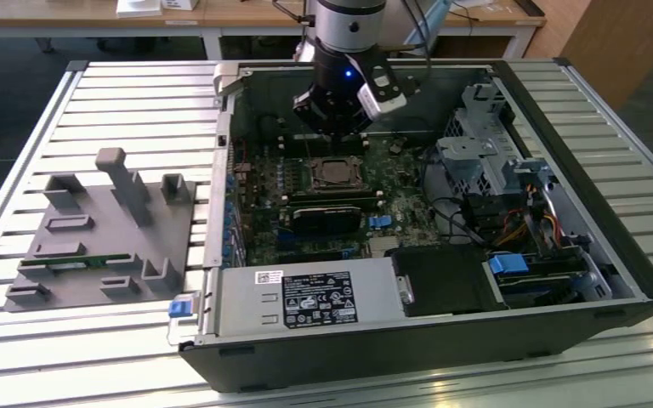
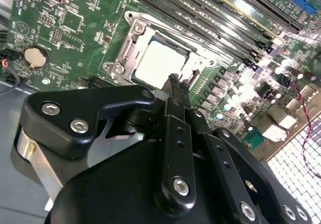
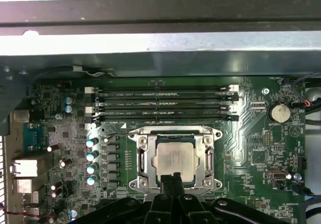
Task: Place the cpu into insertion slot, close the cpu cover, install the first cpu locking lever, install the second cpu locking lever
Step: 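Install the first cpu locking lever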
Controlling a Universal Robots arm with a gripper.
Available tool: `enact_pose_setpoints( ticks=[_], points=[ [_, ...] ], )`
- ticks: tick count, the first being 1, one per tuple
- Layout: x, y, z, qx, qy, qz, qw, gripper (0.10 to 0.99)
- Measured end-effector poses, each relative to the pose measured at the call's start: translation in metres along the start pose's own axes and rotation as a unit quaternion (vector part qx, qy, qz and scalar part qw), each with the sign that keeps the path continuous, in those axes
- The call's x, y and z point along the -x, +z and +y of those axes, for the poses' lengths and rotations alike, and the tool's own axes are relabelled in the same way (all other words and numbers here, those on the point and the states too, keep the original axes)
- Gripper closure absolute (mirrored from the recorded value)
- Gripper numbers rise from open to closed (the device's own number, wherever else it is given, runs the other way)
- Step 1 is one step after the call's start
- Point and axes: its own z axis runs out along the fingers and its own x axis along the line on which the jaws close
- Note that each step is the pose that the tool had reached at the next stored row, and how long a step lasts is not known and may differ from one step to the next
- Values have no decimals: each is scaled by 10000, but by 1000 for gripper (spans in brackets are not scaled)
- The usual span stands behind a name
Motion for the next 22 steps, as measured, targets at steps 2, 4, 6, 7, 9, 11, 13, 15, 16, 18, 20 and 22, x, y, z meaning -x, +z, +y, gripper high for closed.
enact_pose_setpoints(
  ticks=[2, 4, 6, 7, 9, 11, 13, 15, 16, 18, 20, 22],
  points=[
    [-18, 0, -1, 0, 0, 0, 10000, 980],
    [-31, 1, -1, 0, 0, 0, 10000, 980],
    [-43, 1, -2, 0, 0, 0, 10000, 980],
    [-48, 1, -2, 0, 0, 0, 10000, 980],
    [-59, 1, -3, 0, 0, 0, 10000, 980],
    [-71, 1, -4, 0, 0, 0, 10000, 980],
    [-82, 2, -6, 0, 0, 0, 10000, 980],
    [-92, 1, -10, 0, -1, 0, 10000, 980],
    [-96, 1, -14, -1, -2, 0, 10000, 980],
    [-106, 2, -27, 0, -2, 0, 10000, 980],
    [-133, 3, -40, 1, -6, -2, 10000, 980],
    [-151, 3, -45, 1, -9, -3, 10000, 980]
  ],
)
